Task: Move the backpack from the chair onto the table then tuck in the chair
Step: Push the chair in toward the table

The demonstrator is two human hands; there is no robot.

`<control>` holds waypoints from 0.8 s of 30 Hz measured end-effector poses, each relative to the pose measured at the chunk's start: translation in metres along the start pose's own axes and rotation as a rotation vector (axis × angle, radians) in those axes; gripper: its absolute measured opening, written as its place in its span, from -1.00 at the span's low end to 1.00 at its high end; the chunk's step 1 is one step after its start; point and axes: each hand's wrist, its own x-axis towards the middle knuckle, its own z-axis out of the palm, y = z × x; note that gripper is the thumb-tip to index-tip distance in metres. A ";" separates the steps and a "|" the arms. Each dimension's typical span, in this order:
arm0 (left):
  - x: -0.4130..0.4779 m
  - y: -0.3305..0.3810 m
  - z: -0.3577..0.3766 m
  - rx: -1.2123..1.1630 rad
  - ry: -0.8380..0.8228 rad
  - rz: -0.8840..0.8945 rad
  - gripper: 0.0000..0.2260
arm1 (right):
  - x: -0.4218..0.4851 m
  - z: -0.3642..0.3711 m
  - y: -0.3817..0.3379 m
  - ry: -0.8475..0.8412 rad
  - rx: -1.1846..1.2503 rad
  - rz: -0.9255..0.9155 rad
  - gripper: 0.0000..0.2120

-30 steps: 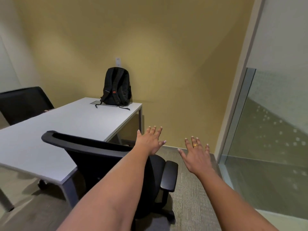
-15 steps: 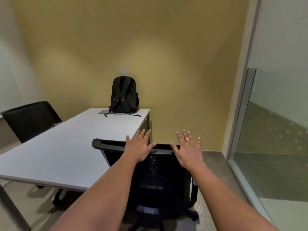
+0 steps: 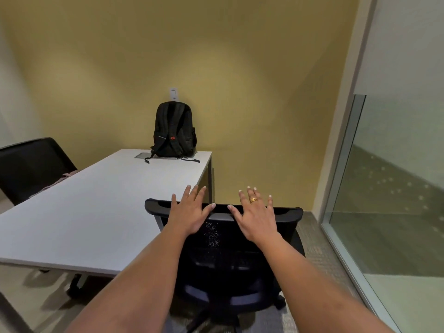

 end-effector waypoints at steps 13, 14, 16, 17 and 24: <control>0.010 0.009 0.015 -0.014 0.058 -0.036 -0.47 | 0.013 0.007 0.020 -0.056 0.061 -0.005 -0.34; 0.010 0.011 0.015 -0.006 0.058 -0.040 -0.48 | 0.015 0.006 0.021 -0.090 0.068 0.009 -0.32; 0.009 0.015 0.016 0.015 0.056 -0.047 -0.48 | 0.017 0.003 0.021 -0.149 0.083 0.050 -0.27; 0.008 0.017 0.016 0.022 0.053 -0.050 -0.49 | 0.018 0.002 0.021 -0.161 0.084 0.070 -0.25; 0.009 0.021 0.013 0.035 0.019 -0.063 -0.48 | 0.019 0.004 0.017 -0.067 0.067 0.070 -0.31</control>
